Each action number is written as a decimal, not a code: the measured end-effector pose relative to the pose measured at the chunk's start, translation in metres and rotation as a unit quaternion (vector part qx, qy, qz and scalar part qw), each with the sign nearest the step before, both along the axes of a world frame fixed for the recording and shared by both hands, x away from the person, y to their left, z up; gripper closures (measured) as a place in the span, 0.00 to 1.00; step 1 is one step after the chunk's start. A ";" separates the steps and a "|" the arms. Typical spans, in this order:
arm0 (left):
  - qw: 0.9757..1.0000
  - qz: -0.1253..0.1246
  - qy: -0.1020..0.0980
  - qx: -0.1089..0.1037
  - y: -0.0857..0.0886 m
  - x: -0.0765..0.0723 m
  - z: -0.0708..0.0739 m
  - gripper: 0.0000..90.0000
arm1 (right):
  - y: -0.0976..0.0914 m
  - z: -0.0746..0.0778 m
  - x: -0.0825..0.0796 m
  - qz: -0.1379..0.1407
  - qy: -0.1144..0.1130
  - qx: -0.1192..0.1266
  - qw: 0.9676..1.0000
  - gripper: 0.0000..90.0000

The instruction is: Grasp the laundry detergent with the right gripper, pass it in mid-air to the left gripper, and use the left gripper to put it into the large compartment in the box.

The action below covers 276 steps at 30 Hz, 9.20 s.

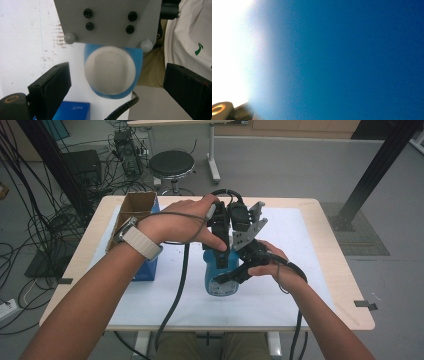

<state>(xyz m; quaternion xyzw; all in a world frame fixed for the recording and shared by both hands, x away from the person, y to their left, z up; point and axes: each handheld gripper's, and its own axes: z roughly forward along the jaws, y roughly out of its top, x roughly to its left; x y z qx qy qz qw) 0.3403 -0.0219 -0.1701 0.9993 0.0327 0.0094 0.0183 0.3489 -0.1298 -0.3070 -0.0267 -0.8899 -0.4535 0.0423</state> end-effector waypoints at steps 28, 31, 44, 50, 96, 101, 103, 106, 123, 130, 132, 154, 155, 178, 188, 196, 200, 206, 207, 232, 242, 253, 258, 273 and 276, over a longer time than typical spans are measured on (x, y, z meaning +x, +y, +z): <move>1.000 0.001 -0.002 -0.006 0.004 -0.002 -0.001 0.09 | 0.000 0.000 0.001 -0.004 -0.001 0.000 1.000 0.48; 1.000 0.001 -0.001 -0.006 0.004 -0.002 -0.001 0.09 | 0.000 0.000 0.001 -0.003 0.001 0.000 1.000 0.48; 1.000 -0.001 0.000 -0.005 0.003 -0.002 -0.001 0.09 | -0.001 0.000 0.000 -0.004 -0.001 0.000 1.000 0.48; 1.000 -0.001 0.001 -0.004 0.003 -0.003 -0.001 0.09 | -0.002 -0.001 0.001 -0.005 -0.001 0.003 1.000 0.48; 1.000 0.001 0.001 -0.013 0.004 -0.002 -0.003 0.09 | -0.001 -0.001 0.002 -0.008 0.007 0.003 1.000 0.48; 1.000 -0.001 0.001 -0.014 0.004 -0.002 -0.004 0.09 | -0.001 0.000 0.001 -0.009 0.007 0.005 1.000 0.48; 1.000 -0.002 0.001 -0.014 0.004 -0.002 -0.004 0.09 | -0.001 0.000 0.002 -0.008 0.006 0.005 1.000 0.48; 1.000 -0.003 0.001 -0.015 0.003 -0.002 -0.004 0.09 | 0.000 0.001 0.001 -0.008 0.007 0.005 1.000 0.48; 1.000 -0.004 0.001 -0.017 0.003 0.000 -0.009 0.10 | 0.001 0.003 0.002 -0.007 0.005 0.006 1.000 0.48; 1.000 -0.003 0.001 -0.020 0.002 0.001 -0.012 0.10 | 0.002 0.007 -0.001 -0.005 0.010 0.011 1.000 0.48; 1.000 -0.003 0.001 -0.021 0.002 0.001 -0.013 0.11 | 0.002 0.009 -0.001 -0.006 0.011 0.011 1.000 0.48; 1.000 -0.013 0.000 -0.027 0.001 0.002 -0.018 0.18 | 0.001 0.016 -0.005 -0.004 0.005 0.024 1.000 0.48; 1.000 -0.014 0.000 -0.027 0.001 0.002 -0.018 0.19 | 0.001 0.016 -0.005 -0.003 0.005 0.024 1.000 0.48; 0.999 -0.024 0.009 -0.025 -0.001 0.001 -0.022 0.36 | 0.000 0.016 -0.006 0.005 0.008 0.027 1.000 0.48; 0.999 -0.021 0.014 -0.024 -0.001 0.001 -0.023 0.39 | 0.001 0.015 -0.006 0.006 0.007 0.026 1.000 0.48; 0.999 -0.021 0.015 -0.023 -0.001 0.001 -0.025 0.40 | 0.001 0.014 -0.006 0.006 0.003 0.025 1.000 0.48; 0.999 -0.022 0.016 -0.025 -0.001 0.001 -0.025 0.40 | 0.001 0.014 -0.006 0.005 0.001 0.025 1.000 0.48; 0.999 -0.019 0.018 -0.027 0.000 0.002 -0.025 0.41 | 0.001 0.014 -0.006 0.006 -0.003 0.023 1.000 0.48; 0.999 -0.018 0.018 -0.026 0.000 0.002 -0.025 0.41 | 0.001 0.013 -0.006 0.003 -0.001 0.022 1.000 0.48; 0.999 -0.012 0.026 -0.032 0.005 0.002 -0.027 0.41 | 0.003 0.012 -0.006 0.008 -0.003 0.023 1.000 0.48; 0.999 -0.011 0.026 -0.033 0.006 0.003 -0.027 0.41 | 0.003 0.013 -0.006 0.007 -0.004 0.019 1.000 0.48; 0.999 -0.010 0.025 -0.035 0.007 0.002 -0.025 0.41 | 0.004 0.015 -0.007 0.005 -0.002 0.018 1.000 0.48; 0.999 -0.011 0.024 -0.034 0.007 0.002 -0.025 0.41 | 0.004 0.015 -0.007 0.003 -0.002 0.018 1.000 0.48; 0.999 -0.010 0.023 -0.036 0.007 0.003 -0.026 0.41 | 0.004 0.014 -0.006 0.003 -0.003 0.018 1.000 0.47; 0.999 -0.010 0.022 -0.036 0.007 0.003 -0.026 0.41 | 0.004 0.014 -0.006 0.002 -0.005 0.018 1.000 0.47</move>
